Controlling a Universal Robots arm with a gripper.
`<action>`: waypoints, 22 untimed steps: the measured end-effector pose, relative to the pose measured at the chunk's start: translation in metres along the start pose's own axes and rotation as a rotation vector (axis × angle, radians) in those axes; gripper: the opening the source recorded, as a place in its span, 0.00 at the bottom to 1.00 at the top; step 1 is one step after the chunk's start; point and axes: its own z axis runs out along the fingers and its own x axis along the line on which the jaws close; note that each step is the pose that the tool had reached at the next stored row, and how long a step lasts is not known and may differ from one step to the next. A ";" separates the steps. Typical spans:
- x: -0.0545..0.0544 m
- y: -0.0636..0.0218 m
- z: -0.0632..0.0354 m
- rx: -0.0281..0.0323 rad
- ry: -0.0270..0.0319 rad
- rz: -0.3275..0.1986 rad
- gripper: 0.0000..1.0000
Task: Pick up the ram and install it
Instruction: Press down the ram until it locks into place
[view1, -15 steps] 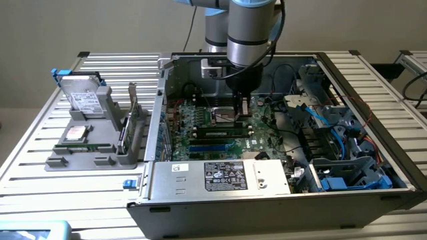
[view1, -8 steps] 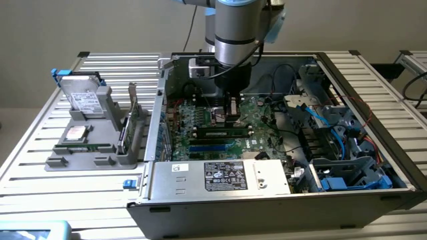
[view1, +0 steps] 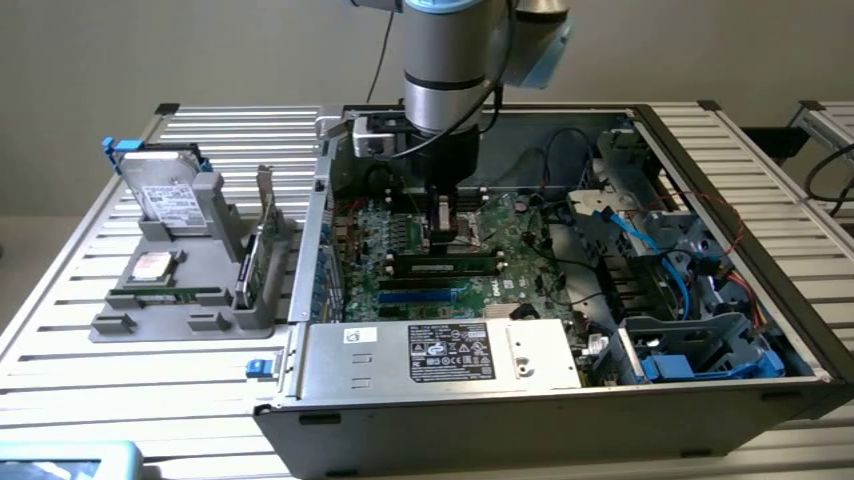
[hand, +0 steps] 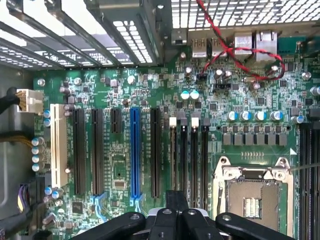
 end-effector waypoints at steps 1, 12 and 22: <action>0.000 0.0013 0.0002 -0.0001 -0.0012 0.000 0.11; 0.000 0.0044 0.0077 0.0016 -0.0059 0.000 0.11; -0.001 0.0042 0.0101 0.0015 -0.0057 0.000 0.11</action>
